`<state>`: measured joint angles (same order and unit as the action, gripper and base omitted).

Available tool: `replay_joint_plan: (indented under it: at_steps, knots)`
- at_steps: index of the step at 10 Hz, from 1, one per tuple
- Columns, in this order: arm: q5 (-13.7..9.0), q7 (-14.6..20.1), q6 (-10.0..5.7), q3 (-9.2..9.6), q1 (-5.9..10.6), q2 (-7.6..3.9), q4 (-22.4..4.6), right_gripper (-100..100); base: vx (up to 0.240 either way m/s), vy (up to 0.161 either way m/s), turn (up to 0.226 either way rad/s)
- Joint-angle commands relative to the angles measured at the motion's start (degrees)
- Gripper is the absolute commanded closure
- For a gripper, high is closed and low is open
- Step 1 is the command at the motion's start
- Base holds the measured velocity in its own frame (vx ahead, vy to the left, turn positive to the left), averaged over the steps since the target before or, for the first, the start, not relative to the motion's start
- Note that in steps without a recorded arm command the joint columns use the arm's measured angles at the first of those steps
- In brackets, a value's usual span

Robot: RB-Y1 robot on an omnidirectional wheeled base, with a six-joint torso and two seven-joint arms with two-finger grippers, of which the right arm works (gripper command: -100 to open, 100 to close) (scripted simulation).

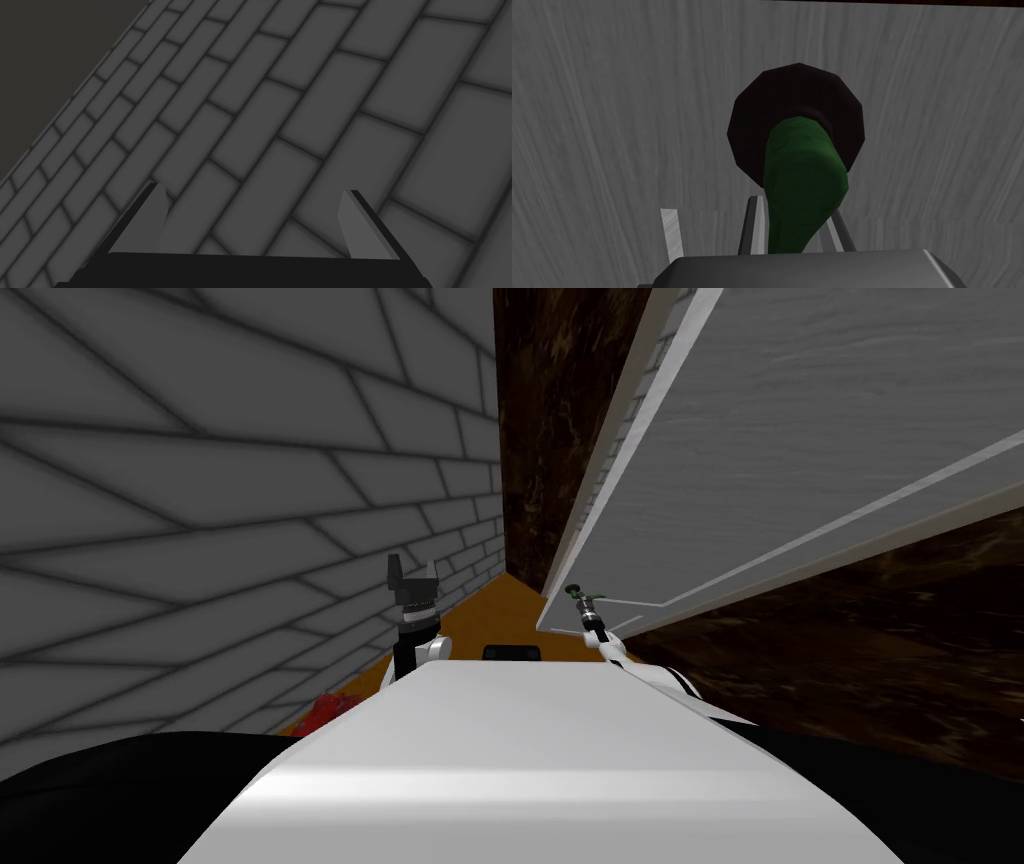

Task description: Pull the door open

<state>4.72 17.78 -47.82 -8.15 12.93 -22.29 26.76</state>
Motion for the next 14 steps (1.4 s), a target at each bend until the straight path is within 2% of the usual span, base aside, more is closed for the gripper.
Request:
replay_joint_plan:
  at_steps: [1,9,10,11,13,14]
  knots:
    - [0.8,1.2,-0.92,0.99,-0.32,-0.46,0.2,100,-0.183,-0.037,0.077]
    - [4.5,6.2,-4.94,5.35,-1.75,-2.46,1.3,100,-0.199,-0.079,0.051]
    - [4.3,6.0,-4.32,5.15,-1.91,-2.21,1.6,100,-0.072,-0.042,0.018]
    - [5.0,7.2,-6.35,5.6,-2.98,-3.05,1.2,100,-0.11,-0.01,0.11]
    - [5.0,7.2,-6.35,5.6,-2.98,-3.05,1.2,100,-0.095,-0.025,0.028]
    - [5.7,8.5,-8.77,5.95,-4.05,-4.2,0.8,100,-0.122,-0.06,0.139]
